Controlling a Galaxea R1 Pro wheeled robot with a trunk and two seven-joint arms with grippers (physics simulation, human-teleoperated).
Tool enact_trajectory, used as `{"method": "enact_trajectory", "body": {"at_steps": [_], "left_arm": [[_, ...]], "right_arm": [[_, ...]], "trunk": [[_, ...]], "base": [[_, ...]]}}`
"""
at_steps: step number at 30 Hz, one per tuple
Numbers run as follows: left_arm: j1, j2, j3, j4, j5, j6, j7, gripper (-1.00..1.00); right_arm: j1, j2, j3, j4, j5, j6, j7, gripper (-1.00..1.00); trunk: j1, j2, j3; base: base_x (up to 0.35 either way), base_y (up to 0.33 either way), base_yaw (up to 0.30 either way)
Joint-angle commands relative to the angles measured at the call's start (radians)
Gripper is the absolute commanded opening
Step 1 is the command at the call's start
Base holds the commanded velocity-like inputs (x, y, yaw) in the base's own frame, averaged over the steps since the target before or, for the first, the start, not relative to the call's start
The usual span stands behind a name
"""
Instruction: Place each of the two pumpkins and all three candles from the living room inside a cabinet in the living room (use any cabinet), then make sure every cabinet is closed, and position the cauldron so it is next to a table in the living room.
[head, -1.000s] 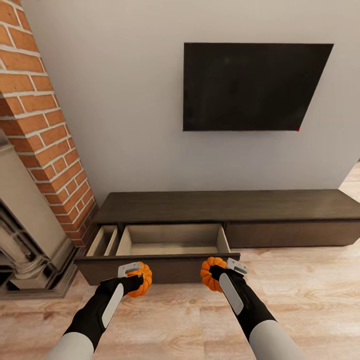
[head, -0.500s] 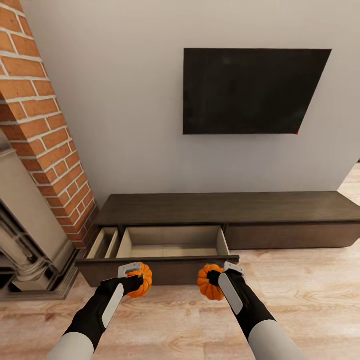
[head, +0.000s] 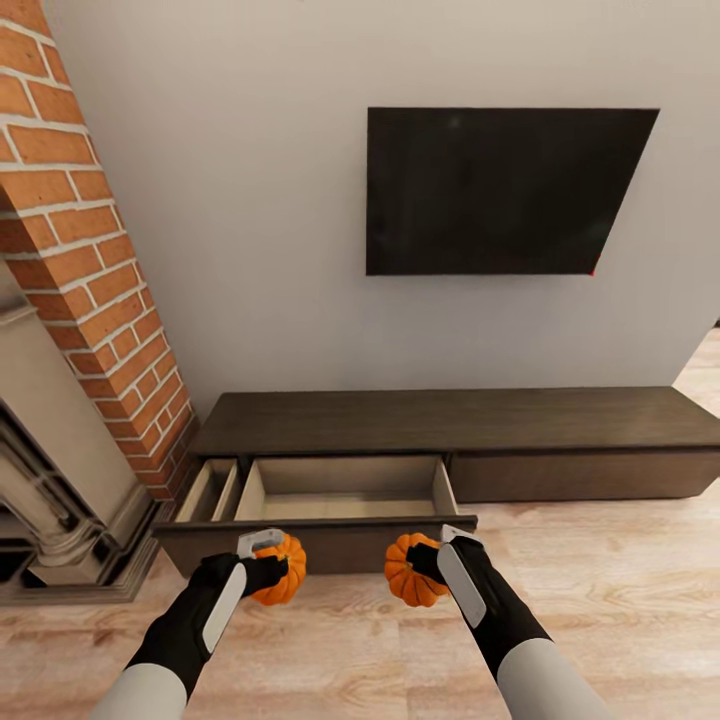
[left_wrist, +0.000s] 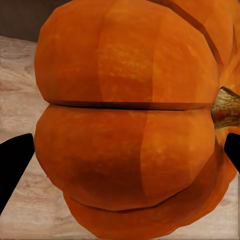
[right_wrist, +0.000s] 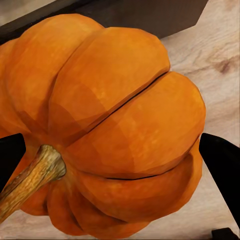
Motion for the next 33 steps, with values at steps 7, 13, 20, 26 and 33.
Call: {"method": "enact_trajectory", "body": {"at_steps": [7,13,20,26,33], "left_arm": [[0.000,-0.001,-0.001,-0.044,0.010,0.024,0.010,-1.00],[0.000,-0.001,-0.001,-0.046,0.012,0.016,0.007,-1.00],[0.001,0.000,-0.003,-0.046,0.012,0.013,0.001,-1.00],[0.003,0.000,-0.003,-0.046,0.012,0.004,-0.002,-1.00],[0.004,0.000,-0.003,-0.046,0.013,-0.003,-0.002,-1.00]], "right_arm": [[0.000,-0.002,0.001,0.000,-0.003,0.008,0.023,-1.00],[0.000,-0.001,0.001,0.001,-0.003,0.007,0.026,-1.00],[0.000,-0.007,0.001,0.003,-0.002,0.008,0.136,-1.00],[0.000,-0.012,0.000,0.004,-0.003,0.008,0.194,-1.00],[0.000,-0.013,-0.002,0.005,-0.003,0.008,0.199,-1.00]], "trunk": [[-0.027,0.049,0.021],[-0.035,0.063,0.027],[-0.035,0.063,0.027],[-0.035,0.063,0.027],[-0.035,0.063,0.027]], "base": [[0.000,0.000,0.000],[0.000,0.000,0.000],[0.001,0.000,0.000],[0.182,0.000,0.000],[0.105,0.000,0.000]]}}
